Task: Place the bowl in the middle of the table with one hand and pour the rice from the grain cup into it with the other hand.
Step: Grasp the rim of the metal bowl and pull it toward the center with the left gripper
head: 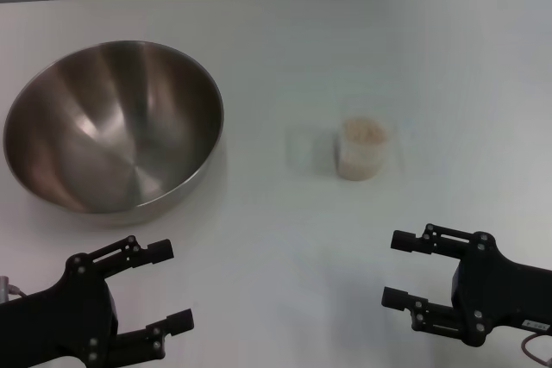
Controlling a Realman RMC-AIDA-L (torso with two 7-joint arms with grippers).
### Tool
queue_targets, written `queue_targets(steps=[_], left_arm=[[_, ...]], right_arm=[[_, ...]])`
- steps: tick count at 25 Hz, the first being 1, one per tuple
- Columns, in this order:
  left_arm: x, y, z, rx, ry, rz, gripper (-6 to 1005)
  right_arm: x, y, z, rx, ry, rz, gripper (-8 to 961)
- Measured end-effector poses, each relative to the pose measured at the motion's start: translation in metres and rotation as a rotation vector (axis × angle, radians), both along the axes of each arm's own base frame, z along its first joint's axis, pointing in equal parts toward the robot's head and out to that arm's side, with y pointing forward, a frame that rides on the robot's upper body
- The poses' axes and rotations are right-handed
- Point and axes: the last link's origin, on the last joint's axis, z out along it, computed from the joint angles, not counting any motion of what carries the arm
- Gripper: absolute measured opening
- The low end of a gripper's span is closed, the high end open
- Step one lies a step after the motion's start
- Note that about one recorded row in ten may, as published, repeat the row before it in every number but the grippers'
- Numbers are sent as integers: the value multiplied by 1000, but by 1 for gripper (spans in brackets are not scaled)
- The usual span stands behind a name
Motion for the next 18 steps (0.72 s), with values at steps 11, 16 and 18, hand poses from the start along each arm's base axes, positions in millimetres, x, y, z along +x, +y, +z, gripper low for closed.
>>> queue_targets(steps=[11, 16, 18], left_arm=[[0, 0, 1, 0, 6, -5, 800], [0, 1, 1, 1, 6, -4, 800], [-1, 0, 1, 1, 6, -2, 800]], right_arm=[[-1, 6, 3, -4, 40, -61, 662], [-1, 6, 3, -2, 39, -56, 666], [-1, 6, 3, -1, 40, -55, 666]])
